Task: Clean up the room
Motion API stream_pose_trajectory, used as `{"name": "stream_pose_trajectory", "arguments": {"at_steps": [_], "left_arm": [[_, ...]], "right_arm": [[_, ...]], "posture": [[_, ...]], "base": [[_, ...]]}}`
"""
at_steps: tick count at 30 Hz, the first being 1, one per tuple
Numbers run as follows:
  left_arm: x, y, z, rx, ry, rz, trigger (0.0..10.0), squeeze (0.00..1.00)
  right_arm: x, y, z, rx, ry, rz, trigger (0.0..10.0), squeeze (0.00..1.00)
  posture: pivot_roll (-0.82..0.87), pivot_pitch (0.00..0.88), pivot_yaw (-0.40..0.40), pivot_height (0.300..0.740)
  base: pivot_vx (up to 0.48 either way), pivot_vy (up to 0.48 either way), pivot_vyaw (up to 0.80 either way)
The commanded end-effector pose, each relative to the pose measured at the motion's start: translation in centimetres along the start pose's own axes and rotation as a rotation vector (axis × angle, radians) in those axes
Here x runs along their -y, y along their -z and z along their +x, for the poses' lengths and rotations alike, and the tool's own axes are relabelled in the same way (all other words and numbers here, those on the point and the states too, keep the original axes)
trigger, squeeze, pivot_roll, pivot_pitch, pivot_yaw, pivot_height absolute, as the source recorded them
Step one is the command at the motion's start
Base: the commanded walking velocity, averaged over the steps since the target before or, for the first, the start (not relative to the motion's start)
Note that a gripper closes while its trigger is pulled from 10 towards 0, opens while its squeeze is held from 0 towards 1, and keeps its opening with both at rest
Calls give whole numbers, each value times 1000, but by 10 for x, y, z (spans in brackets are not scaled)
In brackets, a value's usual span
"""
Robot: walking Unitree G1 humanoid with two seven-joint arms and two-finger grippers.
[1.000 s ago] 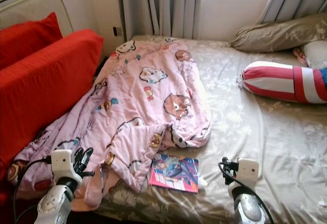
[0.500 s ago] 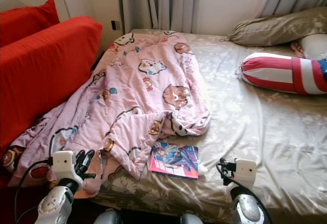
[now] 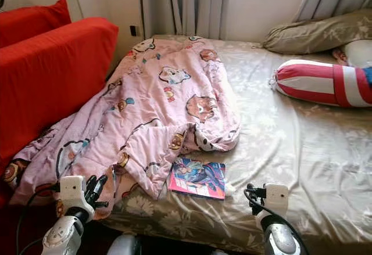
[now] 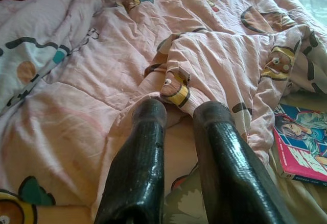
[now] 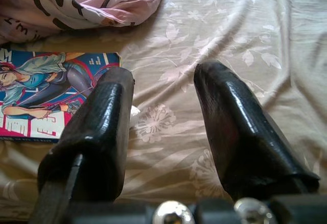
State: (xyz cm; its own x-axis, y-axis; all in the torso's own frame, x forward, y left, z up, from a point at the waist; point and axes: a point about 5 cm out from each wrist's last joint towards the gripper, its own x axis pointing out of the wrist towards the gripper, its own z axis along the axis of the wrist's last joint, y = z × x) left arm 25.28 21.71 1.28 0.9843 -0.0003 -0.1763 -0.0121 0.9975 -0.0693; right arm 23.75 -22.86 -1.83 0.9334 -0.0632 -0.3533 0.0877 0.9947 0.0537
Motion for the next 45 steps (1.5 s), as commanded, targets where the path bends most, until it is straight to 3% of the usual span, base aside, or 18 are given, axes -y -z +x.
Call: {"name": "stream_pose_trajectory", "arguments": {"at_steps": [1, 10, 29, 45], "left_arm": [[0, -3, 1, 12, 8, 1, 10000, 0], [-1, -6, 4, 17, 11, 5, 10000, 0], [-1, -5, 4, 4, 11, 8, 10000, 0], [-1, -8, 5, 8, 37, 16, 10000, 0]], "right_arm": [[0, 1, 0, -6, -1, 1, 10000, 0], [2, 0, 0, -4, 5, -4, 10000, 0], [-1, 1, 0, -3, -6, -2, 10000, 0], [-8, -1, 2, 9, -24, 20, 10000, 0]], "posture": [[16, 0, -48, 650], [12, 5, -50, 630], [19, 23, -46, 630], [12, 51, -20, 630]], "base": [[0, 0, 0], [0, 0, 0], [0, 0, 0], [297, 0, 0]]}}
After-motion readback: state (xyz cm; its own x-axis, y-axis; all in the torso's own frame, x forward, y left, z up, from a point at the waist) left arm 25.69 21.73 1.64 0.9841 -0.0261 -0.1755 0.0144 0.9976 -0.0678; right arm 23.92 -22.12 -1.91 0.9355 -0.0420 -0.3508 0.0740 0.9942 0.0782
